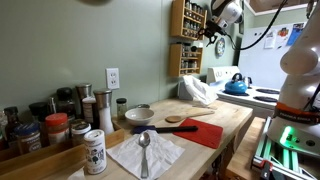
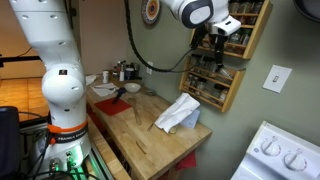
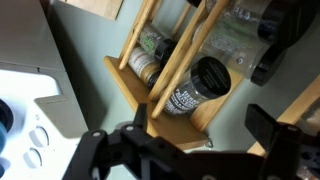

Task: Pick up one glass jar from the right side of the counter and put it on the bottom shelf

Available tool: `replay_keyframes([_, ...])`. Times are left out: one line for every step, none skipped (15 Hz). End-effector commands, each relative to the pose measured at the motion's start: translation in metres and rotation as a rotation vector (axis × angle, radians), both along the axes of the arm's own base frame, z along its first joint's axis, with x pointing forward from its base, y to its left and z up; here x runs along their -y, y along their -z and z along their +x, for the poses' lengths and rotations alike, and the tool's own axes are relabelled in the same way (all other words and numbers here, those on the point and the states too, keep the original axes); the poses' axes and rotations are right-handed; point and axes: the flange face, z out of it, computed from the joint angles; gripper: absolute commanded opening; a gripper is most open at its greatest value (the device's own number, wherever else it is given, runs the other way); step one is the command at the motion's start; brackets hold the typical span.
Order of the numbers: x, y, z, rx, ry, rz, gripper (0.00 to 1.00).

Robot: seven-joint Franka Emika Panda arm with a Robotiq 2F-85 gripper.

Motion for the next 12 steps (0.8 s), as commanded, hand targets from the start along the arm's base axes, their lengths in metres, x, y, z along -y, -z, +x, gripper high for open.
replay_keyframes([0.0,0.002,0.003,0.016,-0.036,-0.016,1.0])
replay_keyframes([-0.002,0.002,0.006,0.026,-0.075,-0.036,1.0])
replay_keyframes([-0.004,0.004,0.008,0.033,-0.131,-0.088,1.0])
replay_keyframes([-0.004,0.003,0.01,0.033,-0.174,-0.146,1.0])
replay_keyframes([-0.006,0.004,0.013,0.033,-0.22,-0.182,1.0])
replay_keyframes([-0.007,0.005,0.015,0.033,-0.259,-0.23,1.0])
replay_keyframes([-0.007,0.007,0.018,0.026,-0.296,-0.28,1.0])
replay_keyframes([-0.008,0.008,0.02,0.026,-0.337,-0.32,1.0])
replay_keyframes([-0.009,0.01,0.021,0.025,-0.384,-0.355,1.0])
replay_keyframes([-0.009,0.011,0.021,0.019,-0.427,-0.395,1.0])
replay_keyframes([-0.009,0.012,0.021,0.025,-0.463,-0.423,1.0])
replay_keyframes([-0.011,0.007,0.022,0.012,-0.402,-0.372,1.0])
